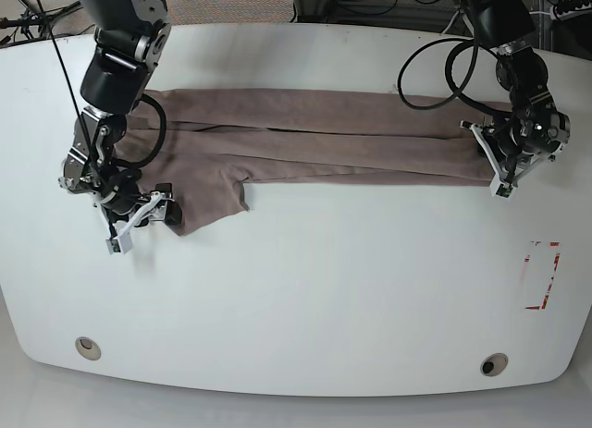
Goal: Fold the T-shirt properly
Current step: 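Grasp the loose sleeve flap with the right gripper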
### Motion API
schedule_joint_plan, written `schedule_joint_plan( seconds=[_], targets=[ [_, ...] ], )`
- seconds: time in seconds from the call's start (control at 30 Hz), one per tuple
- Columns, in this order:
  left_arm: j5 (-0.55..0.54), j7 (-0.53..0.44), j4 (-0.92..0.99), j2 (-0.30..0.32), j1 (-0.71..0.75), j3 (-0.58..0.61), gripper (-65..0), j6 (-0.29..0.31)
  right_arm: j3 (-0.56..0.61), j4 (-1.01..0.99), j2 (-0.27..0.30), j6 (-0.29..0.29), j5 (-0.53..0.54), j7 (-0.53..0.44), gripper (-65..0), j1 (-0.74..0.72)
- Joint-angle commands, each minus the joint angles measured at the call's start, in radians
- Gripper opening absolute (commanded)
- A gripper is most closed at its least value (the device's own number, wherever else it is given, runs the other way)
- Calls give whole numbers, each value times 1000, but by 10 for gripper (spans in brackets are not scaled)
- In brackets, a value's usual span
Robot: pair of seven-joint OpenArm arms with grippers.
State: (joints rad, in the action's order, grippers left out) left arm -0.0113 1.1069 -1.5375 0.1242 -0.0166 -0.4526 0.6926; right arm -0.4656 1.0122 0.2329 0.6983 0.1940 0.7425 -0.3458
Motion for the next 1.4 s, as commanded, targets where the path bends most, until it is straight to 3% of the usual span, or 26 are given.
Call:
schedule_joint_plan(
  seconds=[0.0,0.4,0.57,0.7,0.73,0.87,1.07,1.37],
  targets=[
    [3,42,7,-4,10,4,-499,6,5,0,10,0,2,2,-197,-26],
    [3,42,7,-2,10,4,-499,6,83,53,-36,0,5,2,-211,12],
    [3,42,9,-2,10,4,-499,6,81,56,-43,0,3,2,-387,21],
    [3,42,10,-2,10,4,-499,6,83,60,-40,0,11,2,-618,18],
    [3,42,12,-2,10,4,-499,6,83,60,-40,0,12,2,-648,18],
    [4,42,13,-2,11,4,-499,6,78,113,-40,0,17,25,-644,20],
    [60,37,13,-4,11,4,-499,6,78,307,-40,0,111,171,-650,64],
    [106,37,13,-8,10,19,-499,6,32,547,-20,0,496,414,-650,181]
  ],
)
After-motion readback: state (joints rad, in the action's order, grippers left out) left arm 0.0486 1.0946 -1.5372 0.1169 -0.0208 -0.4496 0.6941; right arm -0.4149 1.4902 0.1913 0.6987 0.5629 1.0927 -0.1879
